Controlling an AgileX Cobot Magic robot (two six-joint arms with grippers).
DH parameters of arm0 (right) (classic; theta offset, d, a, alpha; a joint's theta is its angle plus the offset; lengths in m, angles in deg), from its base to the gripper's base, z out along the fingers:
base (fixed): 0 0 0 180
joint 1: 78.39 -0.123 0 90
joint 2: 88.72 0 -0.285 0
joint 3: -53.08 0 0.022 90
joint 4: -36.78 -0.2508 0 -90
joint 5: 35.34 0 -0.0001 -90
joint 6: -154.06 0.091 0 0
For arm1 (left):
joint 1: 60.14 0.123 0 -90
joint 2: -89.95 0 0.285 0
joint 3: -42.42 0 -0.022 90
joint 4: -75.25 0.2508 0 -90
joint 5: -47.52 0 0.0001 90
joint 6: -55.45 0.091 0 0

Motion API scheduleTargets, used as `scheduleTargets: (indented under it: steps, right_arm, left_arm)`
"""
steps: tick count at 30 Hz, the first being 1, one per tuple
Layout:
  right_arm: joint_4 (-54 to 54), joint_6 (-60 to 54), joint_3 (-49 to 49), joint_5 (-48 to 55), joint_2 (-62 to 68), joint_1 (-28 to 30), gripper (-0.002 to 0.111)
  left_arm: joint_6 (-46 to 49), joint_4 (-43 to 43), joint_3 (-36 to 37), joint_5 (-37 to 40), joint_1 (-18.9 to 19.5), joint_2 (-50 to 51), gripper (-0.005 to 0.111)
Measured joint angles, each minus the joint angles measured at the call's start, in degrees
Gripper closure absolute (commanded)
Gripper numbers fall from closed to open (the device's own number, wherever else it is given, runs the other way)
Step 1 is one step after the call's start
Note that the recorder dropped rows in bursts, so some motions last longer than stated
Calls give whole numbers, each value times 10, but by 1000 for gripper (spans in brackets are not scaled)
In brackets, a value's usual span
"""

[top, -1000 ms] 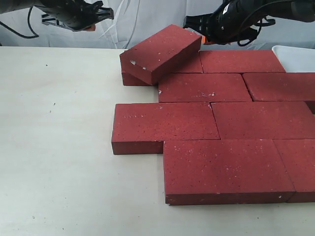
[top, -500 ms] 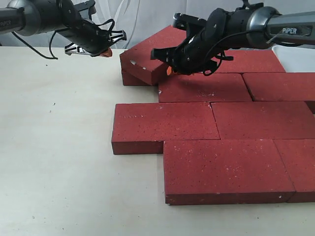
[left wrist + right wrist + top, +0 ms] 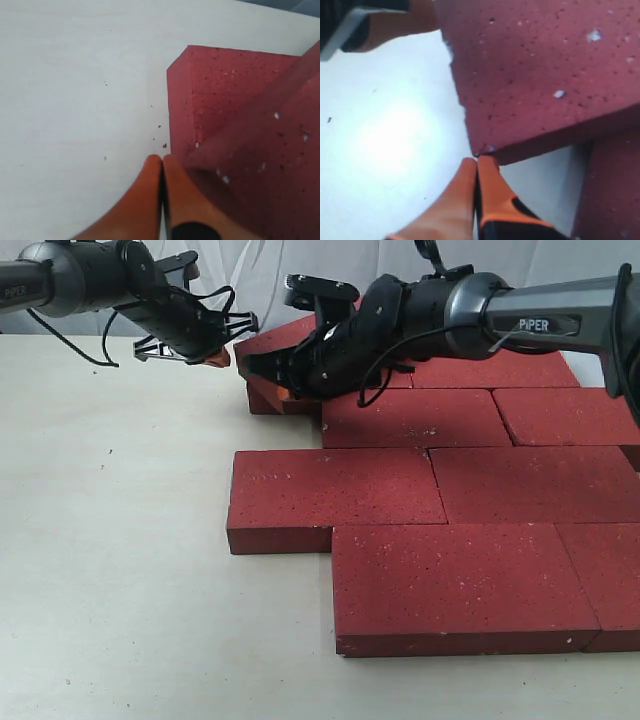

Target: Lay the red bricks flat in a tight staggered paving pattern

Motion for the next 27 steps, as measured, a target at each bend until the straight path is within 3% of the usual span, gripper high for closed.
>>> scheduleTargets:
  steps: [7,15,22,27]
  right_arm:
    - [-5,-10,-28,85,-14,10,109]
    - [-6,-11,-30,134,-60,89,109]
    - [-4,-11,-31,31,-54,166,109]
    - [-11,-8,-33,-80,-21,175,109]
  left_arm:
    - [1,23,0,38,2,-15,107]
    - [1,45,-5,39,5,-78,107]
    - [3,45,-6,45,5,-82,107]
    - [3,45,-6,47,5,-83,107]
